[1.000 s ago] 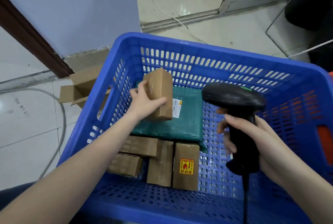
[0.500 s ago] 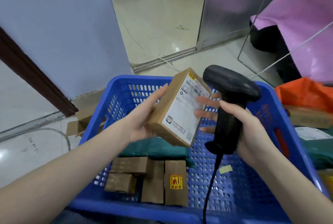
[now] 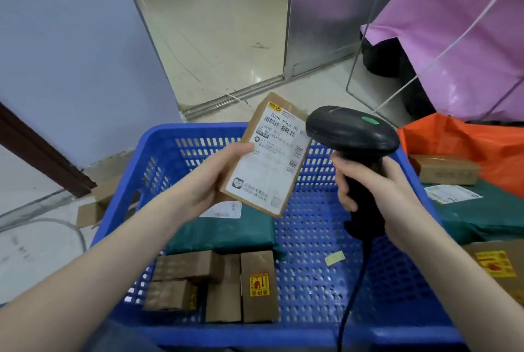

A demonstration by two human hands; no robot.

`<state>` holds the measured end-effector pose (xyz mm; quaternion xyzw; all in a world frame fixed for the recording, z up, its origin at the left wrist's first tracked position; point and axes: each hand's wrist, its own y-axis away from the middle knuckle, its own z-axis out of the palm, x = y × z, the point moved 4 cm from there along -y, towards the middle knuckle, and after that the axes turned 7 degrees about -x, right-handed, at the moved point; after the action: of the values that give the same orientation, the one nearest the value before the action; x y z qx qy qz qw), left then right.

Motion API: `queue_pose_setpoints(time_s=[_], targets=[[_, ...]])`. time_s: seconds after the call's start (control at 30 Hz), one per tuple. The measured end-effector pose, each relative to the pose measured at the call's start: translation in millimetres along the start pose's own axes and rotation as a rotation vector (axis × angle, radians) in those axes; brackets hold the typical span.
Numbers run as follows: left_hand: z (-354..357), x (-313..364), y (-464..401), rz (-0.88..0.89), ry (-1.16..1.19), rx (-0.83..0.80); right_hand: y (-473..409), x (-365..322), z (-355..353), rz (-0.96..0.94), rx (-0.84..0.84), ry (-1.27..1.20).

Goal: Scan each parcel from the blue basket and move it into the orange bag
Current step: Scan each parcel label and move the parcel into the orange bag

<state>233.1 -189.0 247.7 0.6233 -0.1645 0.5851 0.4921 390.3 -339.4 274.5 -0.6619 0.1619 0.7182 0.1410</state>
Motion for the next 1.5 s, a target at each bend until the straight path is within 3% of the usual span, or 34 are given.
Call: queue_pose_setpoints(time_s=[0.13, 0.33, 0.7, 0.97, 1.27, 1.5], targets=[[-25.5, 6.7, -3.2, -0.002, -0.001, 0.146, 1.3, 0.7, -20.4, -0.042, 0.047, 0.217], [-40.1, 6.1, -2.8, -0.014, -0.103, 0.138, 4.9, 10.8, -10.9, 0.068, -0.098, 0.412], [-41.5, 8.4, -0.9, 0.020, -0.119, 0.135, 1.5, 12.9, 3.4, 0.085, -0.138, 0.477], [-40.9, 7.8, -2.9, 0.009, -0.120, 0.147, -0.2, 12.2, -1.9, 0.007, -0.123, 0.357], [-17.5, 6.6, -7.2, 0.050, -0.122, 0.180, 2.4, 1.8, -26.9, -0.030, 0.202, 0.070], [68.0, 13.6, -46.8, 0.082, -0.095, 0.126, 16.8, -8.7, -65.7, -0.036, 0.451, -0.163]])
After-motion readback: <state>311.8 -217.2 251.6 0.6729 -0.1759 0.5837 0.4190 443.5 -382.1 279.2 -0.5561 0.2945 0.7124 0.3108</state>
